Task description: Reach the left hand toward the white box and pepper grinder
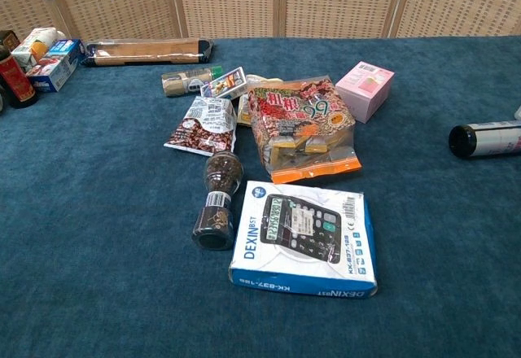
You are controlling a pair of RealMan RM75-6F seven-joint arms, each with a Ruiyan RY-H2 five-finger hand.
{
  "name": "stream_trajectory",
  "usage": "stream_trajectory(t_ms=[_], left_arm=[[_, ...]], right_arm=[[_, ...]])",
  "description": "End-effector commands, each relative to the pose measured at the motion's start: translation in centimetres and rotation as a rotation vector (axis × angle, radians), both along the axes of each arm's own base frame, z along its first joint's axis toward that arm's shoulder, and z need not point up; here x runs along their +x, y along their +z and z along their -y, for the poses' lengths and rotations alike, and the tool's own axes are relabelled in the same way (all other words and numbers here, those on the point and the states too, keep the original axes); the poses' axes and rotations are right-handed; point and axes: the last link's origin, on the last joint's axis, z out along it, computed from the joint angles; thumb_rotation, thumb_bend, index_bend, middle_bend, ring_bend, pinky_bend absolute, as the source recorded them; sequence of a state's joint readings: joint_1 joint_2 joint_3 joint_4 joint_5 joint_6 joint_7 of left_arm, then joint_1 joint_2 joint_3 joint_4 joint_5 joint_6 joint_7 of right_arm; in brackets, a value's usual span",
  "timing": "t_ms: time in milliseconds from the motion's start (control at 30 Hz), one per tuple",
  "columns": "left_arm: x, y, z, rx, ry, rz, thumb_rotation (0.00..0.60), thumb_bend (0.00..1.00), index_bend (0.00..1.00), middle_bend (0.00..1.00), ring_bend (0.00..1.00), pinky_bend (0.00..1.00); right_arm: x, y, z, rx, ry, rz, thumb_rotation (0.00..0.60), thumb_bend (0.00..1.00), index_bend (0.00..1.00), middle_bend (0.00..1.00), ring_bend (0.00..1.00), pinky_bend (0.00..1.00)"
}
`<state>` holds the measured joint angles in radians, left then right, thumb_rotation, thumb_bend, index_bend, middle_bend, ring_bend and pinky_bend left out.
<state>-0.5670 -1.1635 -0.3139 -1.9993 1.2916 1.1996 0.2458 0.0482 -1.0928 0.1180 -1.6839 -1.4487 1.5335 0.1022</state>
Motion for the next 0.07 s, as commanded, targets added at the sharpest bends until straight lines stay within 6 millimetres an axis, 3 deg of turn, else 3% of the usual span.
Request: stream_trajectory(t_ms=[33, 67], left_arm=[[0.11, 0.5, -0.02, 0.015, -0.004, 0.007, 0.6, 0.37, 0.43, 0.53, 0.7, 0.57], [0.12, 0.63, 0.0, 0.018, -0.005, 0.01, 0.6, 0.37, 0.43, 0.53, 0.7, 0.57]], right_arm=[[0.0, -0.14, 0.14, 0.003, 0.0, 0.0, 0.587, 0.32, 0.0, 0.07, 0.0, 0.0], [0.03, -0.15, 0.2, 0.003, 0.001, 0.0, 0.588, 0.32, 0.0, 0.07, 0.0, 0.0]])
